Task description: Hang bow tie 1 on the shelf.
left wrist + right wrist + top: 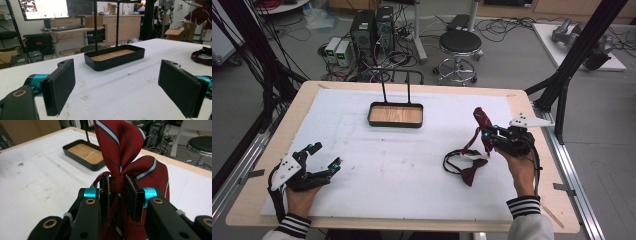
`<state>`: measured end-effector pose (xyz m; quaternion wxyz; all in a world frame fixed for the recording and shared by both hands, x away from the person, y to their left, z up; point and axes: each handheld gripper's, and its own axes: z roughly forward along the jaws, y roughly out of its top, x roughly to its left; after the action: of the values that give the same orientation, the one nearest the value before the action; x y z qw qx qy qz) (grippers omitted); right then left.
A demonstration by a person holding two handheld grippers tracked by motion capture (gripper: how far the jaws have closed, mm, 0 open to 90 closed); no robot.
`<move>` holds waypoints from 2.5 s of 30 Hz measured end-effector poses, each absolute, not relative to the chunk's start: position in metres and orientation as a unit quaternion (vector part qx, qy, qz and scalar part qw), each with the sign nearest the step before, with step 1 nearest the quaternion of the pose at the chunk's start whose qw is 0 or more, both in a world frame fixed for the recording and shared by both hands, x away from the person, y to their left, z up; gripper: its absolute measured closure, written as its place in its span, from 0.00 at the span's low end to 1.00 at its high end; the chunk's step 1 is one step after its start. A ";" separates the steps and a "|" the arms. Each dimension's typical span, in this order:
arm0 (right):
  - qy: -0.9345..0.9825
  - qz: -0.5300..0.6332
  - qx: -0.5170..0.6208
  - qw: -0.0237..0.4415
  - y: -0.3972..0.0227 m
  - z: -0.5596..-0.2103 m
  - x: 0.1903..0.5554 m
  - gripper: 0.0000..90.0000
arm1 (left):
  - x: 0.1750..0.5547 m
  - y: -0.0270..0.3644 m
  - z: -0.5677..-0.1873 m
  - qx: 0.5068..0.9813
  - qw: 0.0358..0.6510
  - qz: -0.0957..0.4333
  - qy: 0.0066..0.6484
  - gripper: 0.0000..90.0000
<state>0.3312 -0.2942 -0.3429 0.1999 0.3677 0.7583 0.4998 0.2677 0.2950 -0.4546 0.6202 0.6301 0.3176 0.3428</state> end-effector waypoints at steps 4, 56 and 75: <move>0.755 0.510 0.357 0.205 -0.281 -0.333 0.334 0.84 | 0.268 0.295 -0.455 0.631 0.619 0.343 0.317 0.16; 0.710 0.559 0.359 0.234 -0.167 -0.302 0.434 0.84 | 0.268 0.297 -0.455 0.625 0.628 0.336 0.321 0.16; 0.714 0.558 0.346 0.241 -0.141 -0.293 0.462 0.84 | 0.268 0.298 -0.455 0.622 0.631 0.334 0.322 0.16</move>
<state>0.4618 -0.1406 -0.2932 0.2413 0.3459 0.7144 0.5583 0.2685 0.2976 -0.4552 0.6307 0.6221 0.3216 0.3344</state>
